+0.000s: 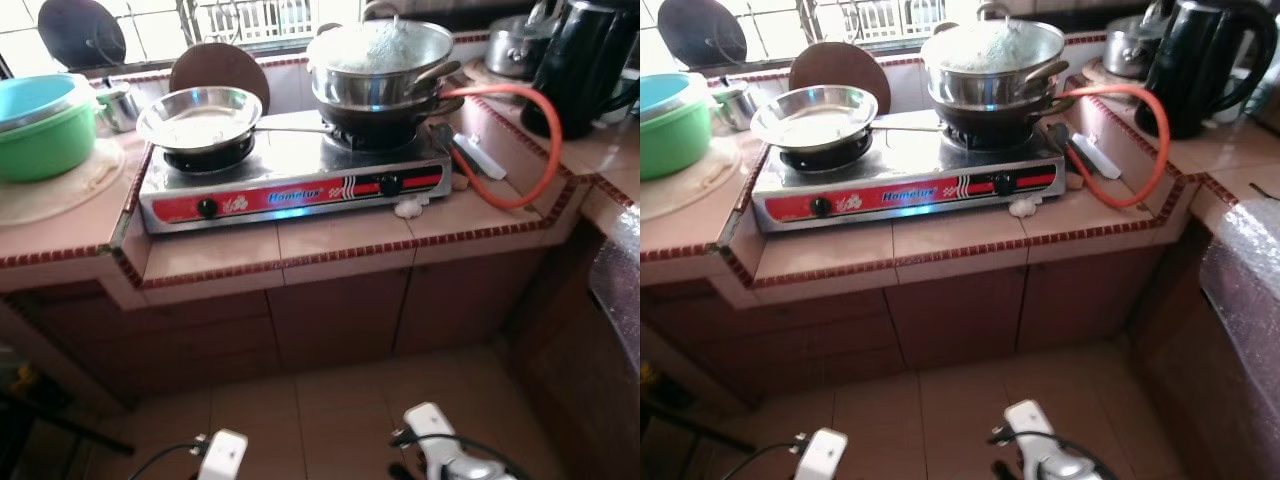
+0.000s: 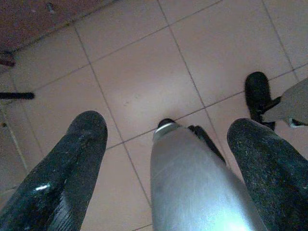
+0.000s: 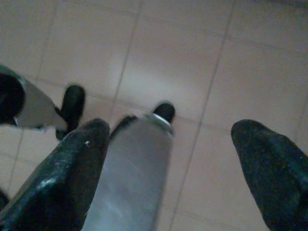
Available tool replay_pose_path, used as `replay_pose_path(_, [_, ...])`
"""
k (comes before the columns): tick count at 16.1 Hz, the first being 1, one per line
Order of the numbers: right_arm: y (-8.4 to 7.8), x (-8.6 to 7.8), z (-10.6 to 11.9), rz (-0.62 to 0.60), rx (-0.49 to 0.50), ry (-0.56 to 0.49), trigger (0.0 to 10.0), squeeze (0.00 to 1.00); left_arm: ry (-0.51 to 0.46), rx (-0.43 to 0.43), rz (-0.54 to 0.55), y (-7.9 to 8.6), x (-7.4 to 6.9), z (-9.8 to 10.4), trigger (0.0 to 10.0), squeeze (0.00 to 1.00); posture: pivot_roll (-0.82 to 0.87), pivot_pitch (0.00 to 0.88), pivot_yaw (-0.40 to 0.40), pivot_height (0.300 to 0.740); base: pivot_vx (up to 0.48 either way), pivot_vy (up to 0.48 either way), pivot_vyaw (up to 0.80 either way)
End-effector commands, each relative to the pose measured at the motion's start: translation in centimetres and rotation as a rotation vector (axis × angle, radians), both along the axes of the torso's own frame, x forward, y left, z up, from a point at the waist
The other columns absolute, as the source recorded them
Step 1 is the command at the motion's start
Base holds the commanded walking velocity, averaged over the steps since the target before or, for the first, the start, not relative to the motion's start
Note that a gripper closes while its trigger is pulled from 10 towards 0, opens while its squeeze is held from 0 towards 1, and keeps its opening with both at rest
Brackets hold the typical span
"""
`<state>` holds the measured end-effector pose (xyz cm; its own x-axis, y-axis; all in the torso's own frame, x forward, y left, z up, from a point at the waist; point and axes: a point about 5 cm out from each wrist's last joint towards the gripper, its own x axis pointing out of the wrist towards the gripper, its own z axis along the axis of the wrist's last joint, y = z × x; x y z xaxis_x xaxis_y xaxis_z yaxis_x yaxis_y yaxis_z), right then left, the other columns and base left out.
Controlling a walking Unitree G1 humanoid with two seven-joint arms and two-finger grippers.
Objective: Kitchen organization
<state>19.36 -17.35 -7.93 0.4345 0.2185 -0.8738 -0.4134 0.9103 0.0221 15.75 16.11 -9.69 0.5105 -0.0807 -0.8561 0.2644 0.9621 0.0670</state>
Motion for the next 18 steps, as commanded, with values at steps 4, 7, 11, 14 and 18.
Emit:
replay_pose_path(4, [0.8,0.0,0.0,0.010,0.009,-0.003,10.0,0.00,0.008,0.023,0.008,1.1,-0.2,0.0,10.0,0.00,-0.14,0.000,0.031,0.740,-0.274,0.000,0.00])
replay_pose_path(7, [0.6,0.0,-0.1,0.015,-0.004,-0.004,10.0,0.00,0.001,0.006,0.095,1.3,-0.2,0.0,10.0,0.00,-0.14,0.000,0.021,0.740,0.000,0.000,0.00])
replay_pose_path(11, [0.2,0.6,0.3,-0.009,0.011,-0.026,10.0,0.00,-0.013,-0.033,0.192,0.6,0.4,0.1,10.0,0.00,-0.09,0.000,-0.022,0.740,0.000,0.000,0.00])
replay_pose_path(14, [0.8,2.1,1.1,-0.049,0.047,-0.066,10.0,0.00,-0.019,-0.040,0.239,0.3,0.6,0.2,10.0,0.00,-0.06,0.000,-0.046,0.740,0.000,0.000,0.00])
replay_pose_path(18, [3.3,3.4,1.7,-0.026,0.089,-0.100,10.0,0.00,-0.096,-0.072,0.299,1.4,2.0,1.0,10.0,0.00,0.00,0.000,-0.050,0.740,0.000,0.000,0.00])
